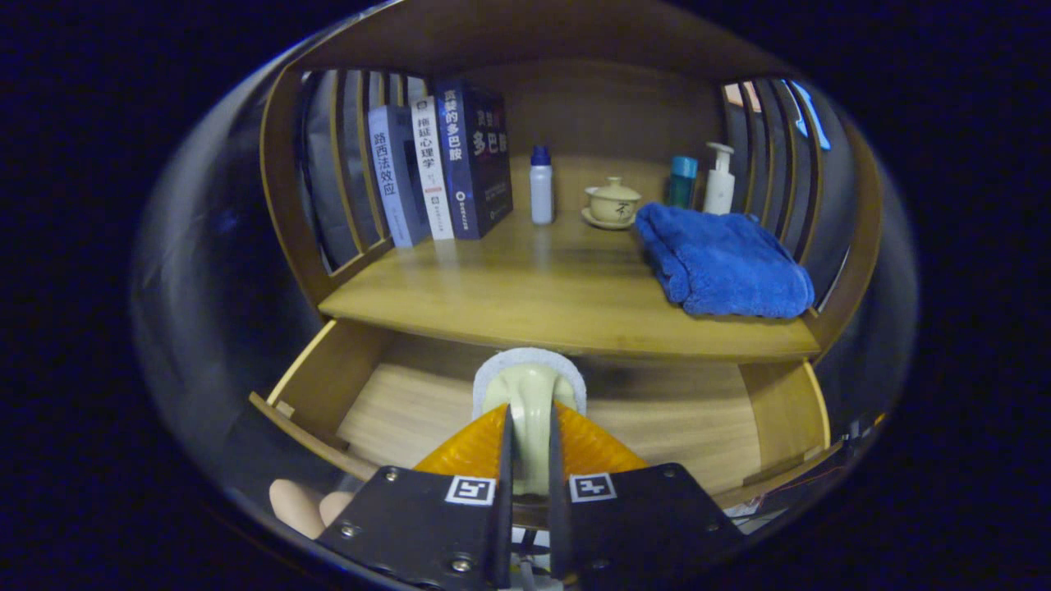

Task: Pull open the drawer, take out the items inside it, and place them on the countertop above the cabinet.

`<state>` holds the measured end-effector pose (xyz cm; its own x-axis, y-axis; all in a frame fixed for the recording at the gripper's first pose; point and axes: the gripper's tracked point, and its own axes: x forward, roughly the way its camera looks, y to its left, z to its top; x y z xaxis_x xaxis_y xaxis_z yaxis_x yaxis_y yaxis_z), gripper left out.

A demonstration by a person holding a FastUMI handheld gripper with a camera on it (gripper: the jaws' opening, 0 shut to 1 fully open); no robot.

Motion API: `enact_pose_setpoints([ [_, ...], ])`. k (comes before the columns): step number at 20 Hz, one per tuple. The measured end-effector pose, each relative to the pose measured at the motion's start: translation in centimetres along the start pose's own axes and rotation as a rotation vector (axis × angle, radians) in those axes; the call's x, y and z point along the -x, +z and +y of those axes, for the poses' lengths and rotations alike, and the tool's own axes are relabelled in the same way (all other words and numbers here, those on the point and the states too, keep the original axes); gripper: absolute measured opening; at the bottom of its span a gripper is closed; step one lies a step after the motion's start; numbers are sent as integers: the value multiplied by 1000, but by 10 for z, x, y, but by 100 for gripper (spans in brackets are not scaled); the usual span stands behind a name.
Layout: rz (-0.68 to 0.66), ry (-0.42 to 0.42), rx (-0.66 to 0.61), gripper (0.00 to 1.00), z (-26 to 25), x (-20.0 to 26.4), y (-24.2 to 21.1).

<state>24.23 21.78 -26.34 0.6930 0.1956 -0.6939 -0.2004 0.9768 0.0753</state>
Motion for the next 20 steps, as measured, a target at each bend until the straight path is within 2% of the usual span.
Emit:
enact_pose_setpoints([
  [6, -105, -21, -11, 19, -4, 0, 43],
  [12, -178, -53, -22, 19, 2, -34, 94],
  [20, -192, -93, -69, 19, 0, -79, 113],
])
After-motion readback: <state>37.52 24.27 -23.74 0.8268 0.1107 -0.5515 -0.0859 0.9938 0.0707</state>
